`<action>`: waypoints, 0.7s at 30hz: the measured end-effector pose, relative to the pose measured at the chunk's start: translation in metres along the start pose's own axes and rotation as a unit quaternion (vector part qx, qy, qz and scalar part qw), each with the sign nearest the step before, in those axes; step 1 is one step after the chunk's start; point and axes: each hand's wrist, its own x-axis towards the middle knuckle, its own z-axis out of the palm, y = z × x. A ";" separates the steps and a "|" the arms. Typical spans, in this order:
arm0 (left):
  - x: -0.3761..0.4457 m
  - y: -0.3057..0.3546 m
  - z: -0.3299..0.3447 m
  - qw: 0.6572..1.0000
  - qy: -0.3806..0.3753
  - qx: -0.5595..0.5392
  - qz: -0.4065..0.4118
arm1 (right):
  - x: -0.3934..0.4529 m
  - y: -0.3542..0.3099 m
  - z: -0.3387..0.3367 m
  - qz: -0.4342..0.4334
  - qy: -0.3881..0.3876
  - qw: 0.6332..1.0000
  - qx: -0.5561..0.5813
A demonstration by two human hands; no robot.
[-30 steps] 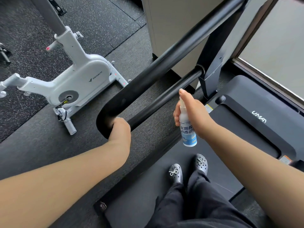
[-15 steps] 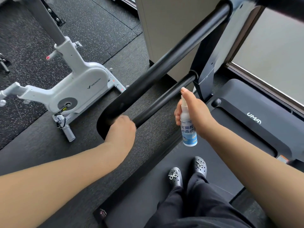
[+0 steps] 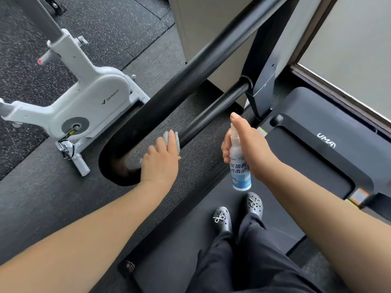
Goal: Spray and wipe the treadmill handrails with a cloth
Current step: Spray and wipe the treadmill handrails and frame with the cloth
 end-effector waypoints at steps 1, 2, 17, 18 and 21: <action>0.009 0.007 -0.003 1.000 0.007 -0.022 0.003 | 0.002 0.000 -0.002 0.004 0.001 1.000 0.001; 0.018 0.014 -0.007 0.999 0.008 -0.036 0.006 | 0.005 0.000 -0.004 0.006 0.001 1.000 0.002; 0.183 0.141 -0.060 0.984 -0.006 -0.174 0.048 | 0.067 -0.025 -0.071 -0.010 0.038 0.999 0.031; 0.191 0.146 -0.063 0.983 -0.013 -0.177 0.049 | 0.071 -0.026 -0.073 -0.012 0.038 0.999 0.030; 0.203 0.151 -0.065 0.981 -0.031 -0.185 0.053 | 0.081 -0.027 -0.080 -0.017 0.033 0.999 0.020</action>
